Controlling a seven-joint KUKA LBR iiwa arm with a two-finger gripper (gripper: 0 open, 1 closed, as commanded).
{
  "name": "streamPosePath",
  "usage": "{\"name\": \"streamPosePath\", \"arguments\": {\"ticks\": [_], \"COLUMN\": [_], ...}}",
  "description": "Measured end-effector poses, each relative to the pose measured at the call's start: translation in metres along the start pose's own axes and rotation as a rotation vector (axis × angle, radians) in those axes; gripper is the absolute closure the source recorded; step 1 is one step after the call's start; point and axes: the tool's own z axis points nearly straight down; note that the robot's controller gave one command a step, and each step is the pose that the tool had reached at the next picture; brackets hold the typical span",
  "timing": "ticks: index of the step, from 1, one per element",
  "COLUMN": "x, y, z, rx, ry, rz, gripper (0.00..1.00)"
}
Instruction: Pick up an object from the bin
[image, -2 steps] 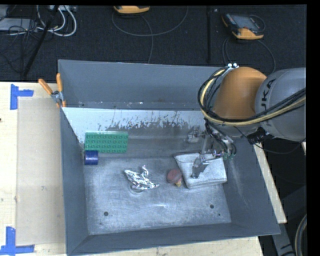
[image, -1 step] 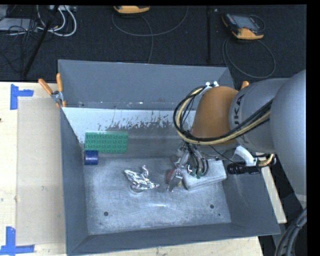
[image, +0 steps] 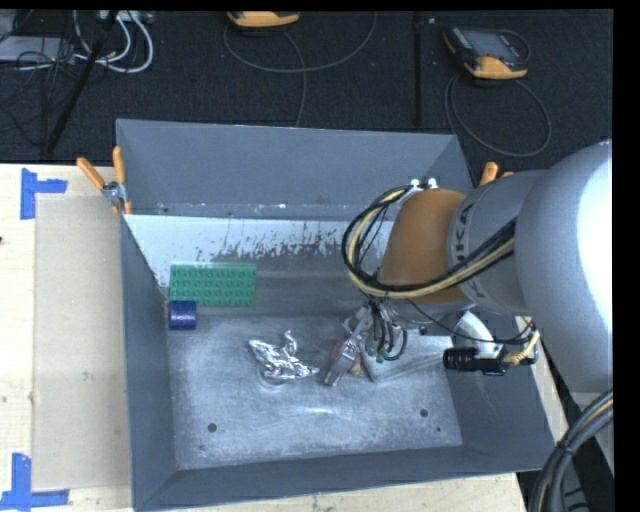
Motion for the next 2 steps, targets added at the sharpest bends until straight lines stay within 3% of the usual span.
{"name": "streamPosePath", "arguments": {"ticks": [1, 2], "x": [-0.002, 0.004], "y": [0.001, 0.004], "z": [-0.003, -0.148], "rx": [-0.002, 0.002], "ry": [-0.006, 0.003], "rz": [-0.002, -0.045], "gripper": [1.0, 1.0]}}
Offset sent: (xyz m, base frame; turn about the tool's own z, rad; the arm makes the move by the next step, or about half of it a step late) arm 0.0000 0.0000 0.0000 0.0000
